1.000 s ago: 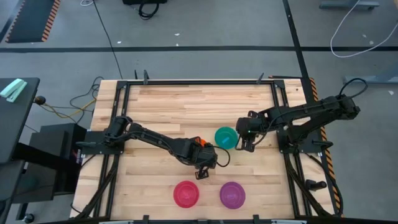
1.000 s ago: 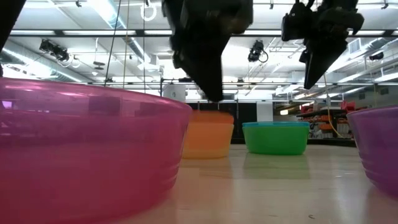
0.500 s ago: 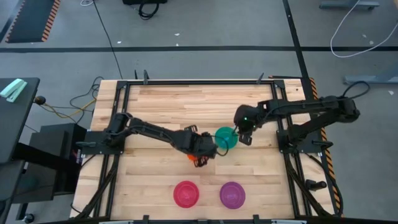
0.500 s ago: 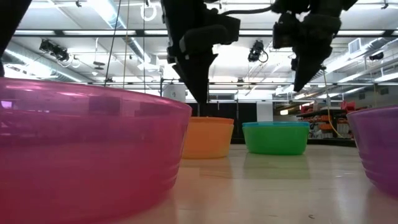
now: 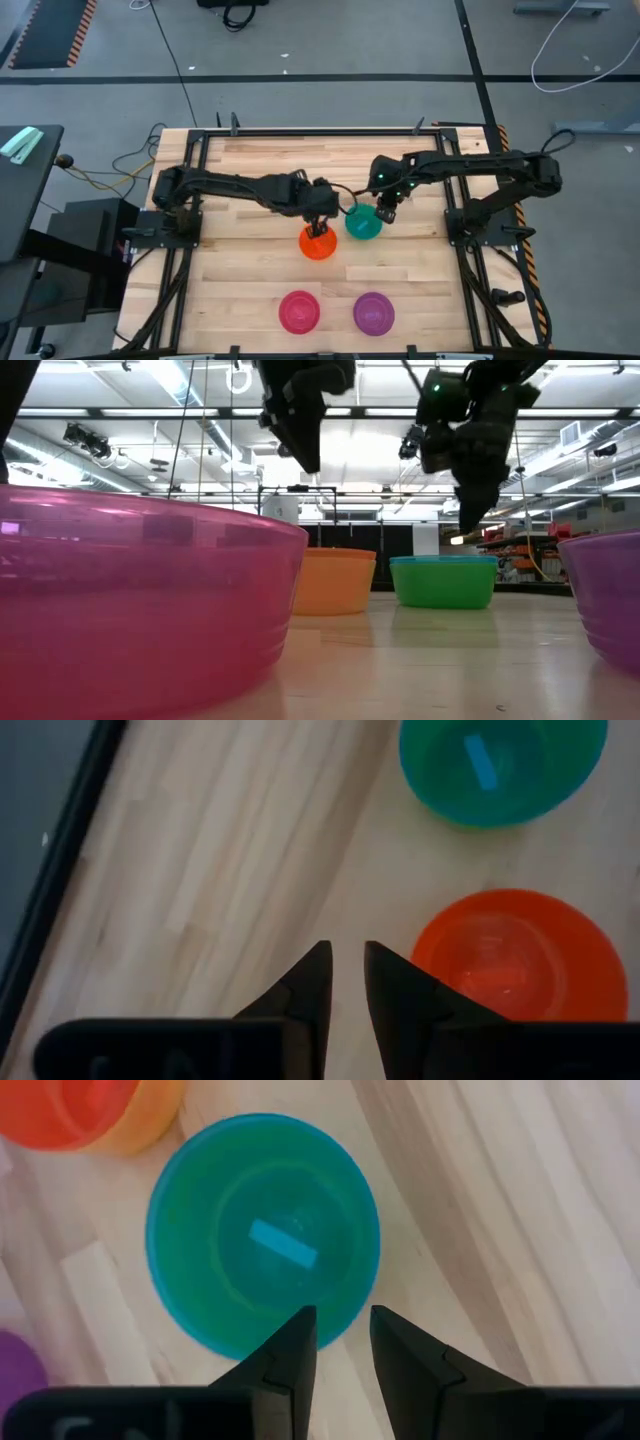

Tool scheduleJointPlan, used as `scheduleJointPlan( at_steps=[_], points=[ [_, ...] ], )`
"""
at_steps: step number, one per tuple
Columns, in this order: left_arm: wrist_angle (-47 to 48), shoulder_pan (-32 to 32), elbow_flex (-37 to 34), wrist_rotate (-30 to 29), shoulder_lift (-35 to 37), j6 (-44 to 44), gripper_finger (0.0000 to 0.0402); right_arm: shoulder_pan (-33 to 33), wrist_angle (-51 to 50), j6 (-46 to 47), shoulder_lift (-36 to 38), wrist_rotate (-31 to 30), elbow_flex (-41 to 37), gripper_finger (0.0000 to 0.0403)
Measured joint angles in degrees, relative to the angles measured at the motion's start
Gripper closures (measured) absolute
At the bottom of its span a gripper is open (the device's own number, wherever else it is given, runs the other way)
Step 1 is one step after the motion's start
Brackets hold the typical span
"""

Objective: Nest bowls inside each other
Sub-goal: Stack the right stacked bowls on the orange bowl

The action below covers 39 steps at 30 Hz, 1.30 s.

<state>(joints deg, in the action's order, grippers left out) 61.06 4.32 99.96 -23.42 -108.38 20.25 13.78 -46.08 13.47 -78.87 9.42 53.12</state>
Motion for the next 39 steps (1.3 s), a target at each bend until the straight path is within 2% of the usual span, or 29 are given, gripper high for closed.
scheduleJointPlan(
  at_steps=[7, 16, 28, 34, 39],
  points=[
    [1.88, -0.39, 0.0, -2.8, 3.65, 0.1, 0.034, 1.07, 2.8, -0.55, -5.92, 1.3, 0.0, 0.0298],
    [4.59, 0.02, -0.07, -3.38, 4.41, 2.27, 0.0334, 3.77, 3.43, -1.53, -8.03, 1.13, 0.0, 0.0298],
    [8.1, 0.13, -0.09, -3.58, 6.1, 6.16, 0.0344, 3.34, 4.54, -1.86, -13.1, 1.37, -0.02, 0.0298],
    [8.51, 0.6, -0.09, -3.56, 6.31, 6.16, 0.034, 3.3, 4.97, -3.06, -13.05, 1.33, -0.07, 0.0299],
    [8.86, 0.81, -0.09, -3.57, 6.31, 6.16, 0.0347, 3.32, 6.31, -3.09, -12.64, 1.14, -0.07, 0.0332]
  ],
)
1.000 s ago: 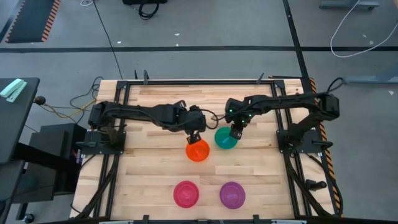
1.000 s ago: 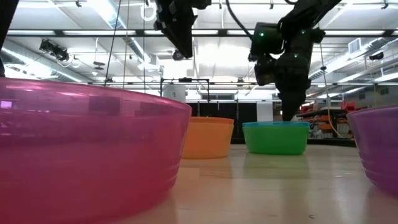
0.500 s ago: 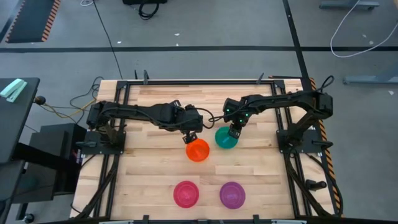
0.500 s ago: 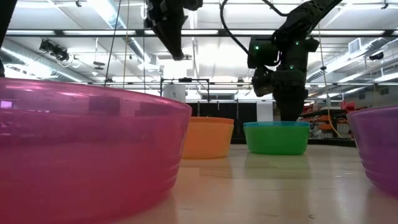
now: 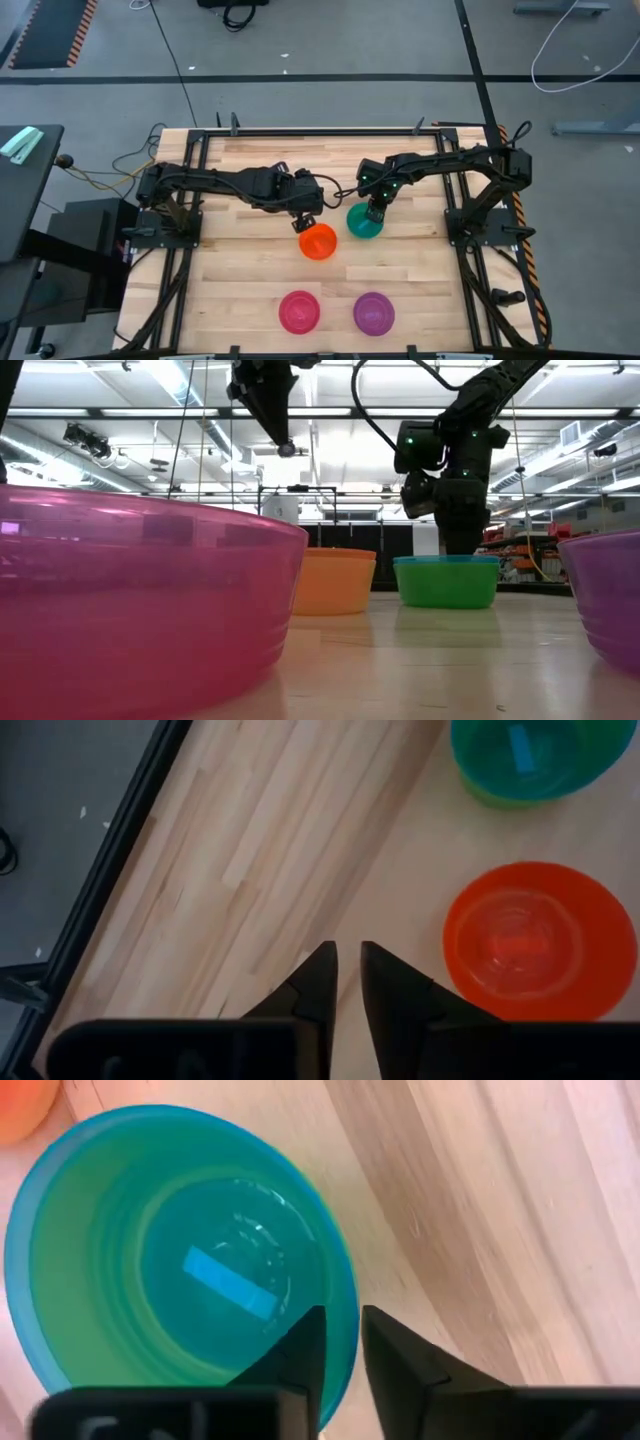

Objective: Nest bowls inside each other
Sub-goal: Stack the right stacked bowls on the orange bowl

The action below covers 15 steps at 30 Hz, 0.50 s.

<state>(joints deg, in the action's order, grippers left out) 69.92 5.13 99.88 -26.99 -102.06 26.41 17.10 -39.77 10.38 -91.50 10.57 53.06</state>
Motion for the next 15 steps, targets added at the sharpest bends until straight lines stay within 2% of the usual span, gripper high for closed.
scheduleJointPlan(
  at_steps=[5, 15],
  points=[
    [0.94, 0.0, 0.0, -0.01, 0.31, 0.42, 0.0351, 0.0, 0.29, -0.61, 0.02, -0.04, 0.02, 0.0391],
    [4.93, 0.0, 0.0, -2.37, 1.73, 3.08, 0.0346, -0.04, 0.31, -2.42, 0.02, -0.15, 1.72, 0.0395]
  ],
)
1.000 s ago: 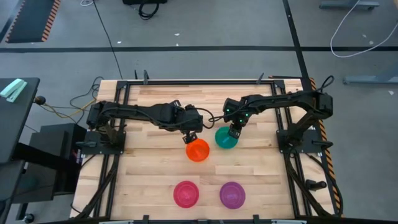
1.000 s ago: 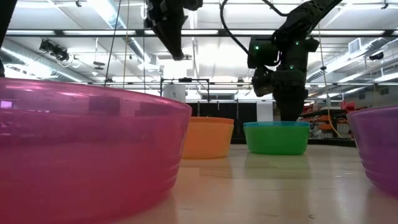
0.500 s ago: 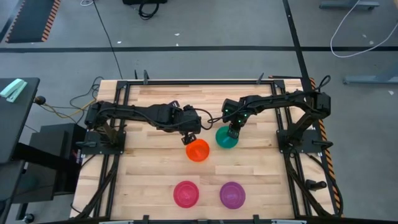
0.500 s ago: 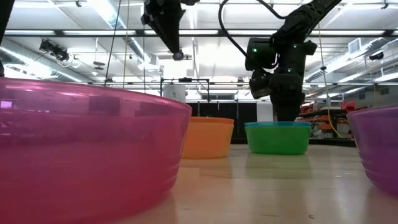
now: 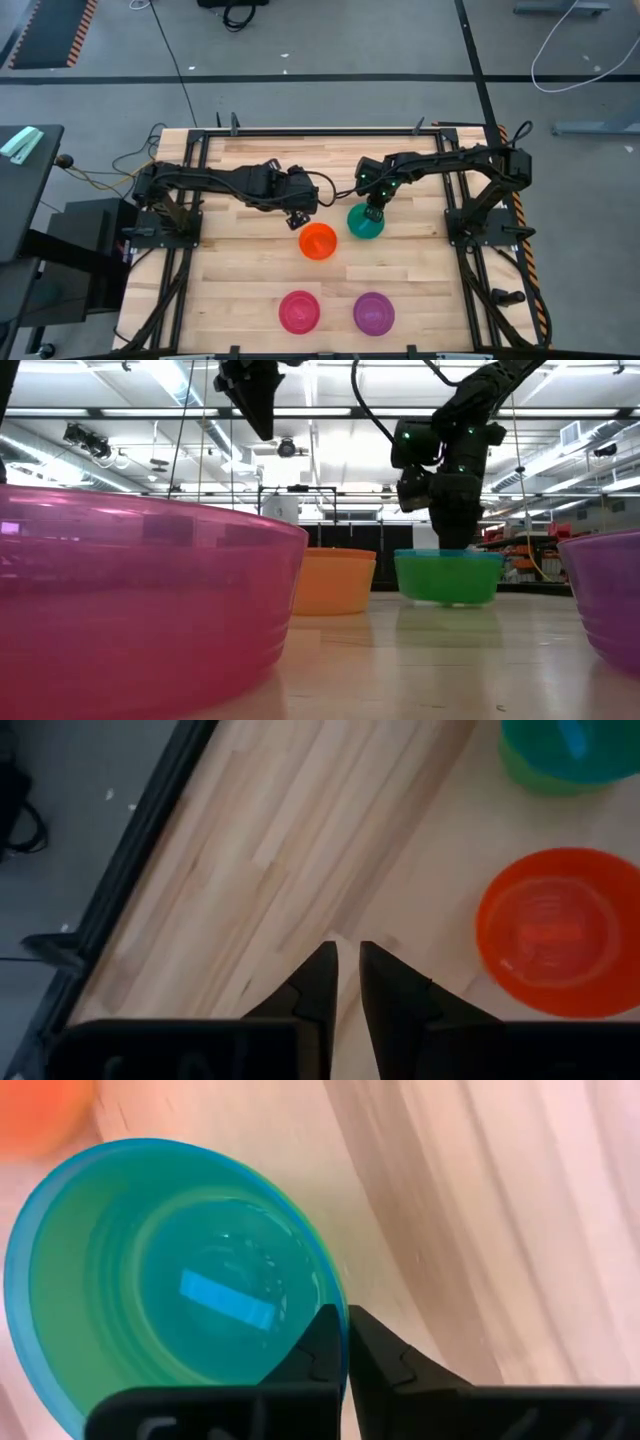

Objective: Nest bowls inside each other
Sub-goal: Stack the right stacked bowls on the orange bowl

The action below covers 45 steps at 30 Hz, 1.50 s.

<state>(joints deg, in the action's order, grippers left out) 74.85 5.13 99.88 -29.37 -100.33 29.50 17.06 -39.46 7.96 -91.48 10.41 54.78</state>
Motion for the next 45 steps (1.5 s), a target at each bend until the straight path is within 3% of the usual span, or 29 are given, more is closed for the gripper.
scheduleJointPlan(
  at_steps=[21, 34, 45],
  points=[
    [3.79, -3.88, 0.02, -3.23, 0.83, 1.81, 0.0363, -11.56, -6.04, -0.47, -0.78, -2.67, 20.09, 0.0398],
    [5.02, -5.74, 0.02, -3.26, 1.76, 1.71, 0.0371, -13.46, -9.06, -5.24, -17.58, -1.87, 32.42, 0.0398],
    [7.66, -5.66, 0.0, -4.18, 4.48, 3.04, 0.0382, -13.84, -10.3, -6.89, -21.21, -1.62, 39.58, 0.0398]
  ],
)
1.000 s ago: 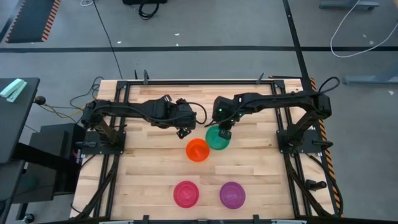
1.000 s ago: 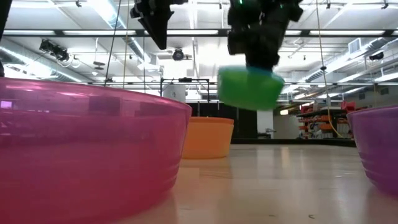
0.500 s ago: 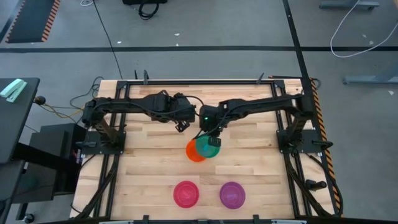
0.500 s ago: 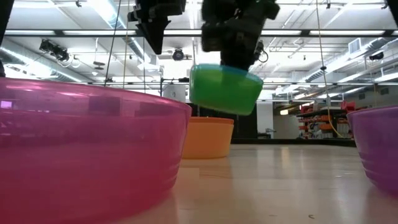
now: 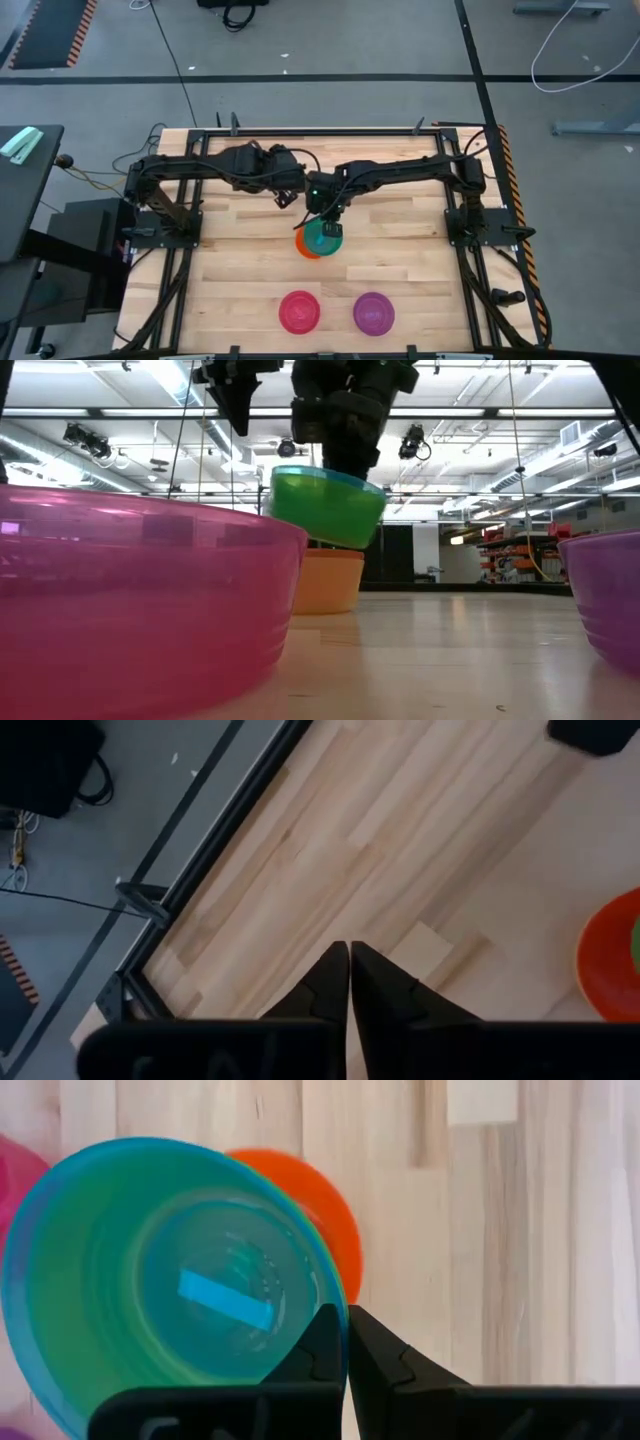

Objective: Nest bowls inside each other
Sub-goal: Stack the right stacked bowls on the orange bowl

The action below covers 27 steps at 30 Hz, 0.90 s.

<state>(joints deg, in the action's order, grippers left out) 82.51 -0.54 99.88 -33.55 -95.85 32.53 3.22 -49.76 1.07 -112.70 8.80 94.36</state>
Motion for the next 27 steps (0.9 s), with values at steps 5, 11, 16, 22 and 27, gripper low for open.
scheduleJointPlan(
  at_steps=[5, 11, 16, 22, 27],
  points=[
    [1.53, 0.24, 0.0, -0.79, 2.2, 1.47, 0.0382, -0.04, 1.07, -1.26, -1.2, 0.11, 2.09, 0.0398],
    [2.66, 1.5, 0.02, -3.3, 5.17, 3.29, 0.0377, 0.14, 1.3, -1.3, -3.21, 1.71, 2.4, 0.0398],
    [2.92, 2.49, 0.04, -4.83, 6.99, 5.69, 0.0384, 0.85, 1.33, -1.75, -5.59, 1.99, 2.39, 0.0398],
    [3.22, 3.94, 0.0, -6.44, 7.62, 6.08, 0.0389, 2.52, 0.08, -1.43, -6.28, 2.1, 2.39, 0.0398],
    [3.44, 4.89, 0.0, -6.55, 7.54, 6.95, 0.0382, 3.66, -4.98, -0.89, -6.83, 0.41, 2.37, 0.0398]
  ],
)
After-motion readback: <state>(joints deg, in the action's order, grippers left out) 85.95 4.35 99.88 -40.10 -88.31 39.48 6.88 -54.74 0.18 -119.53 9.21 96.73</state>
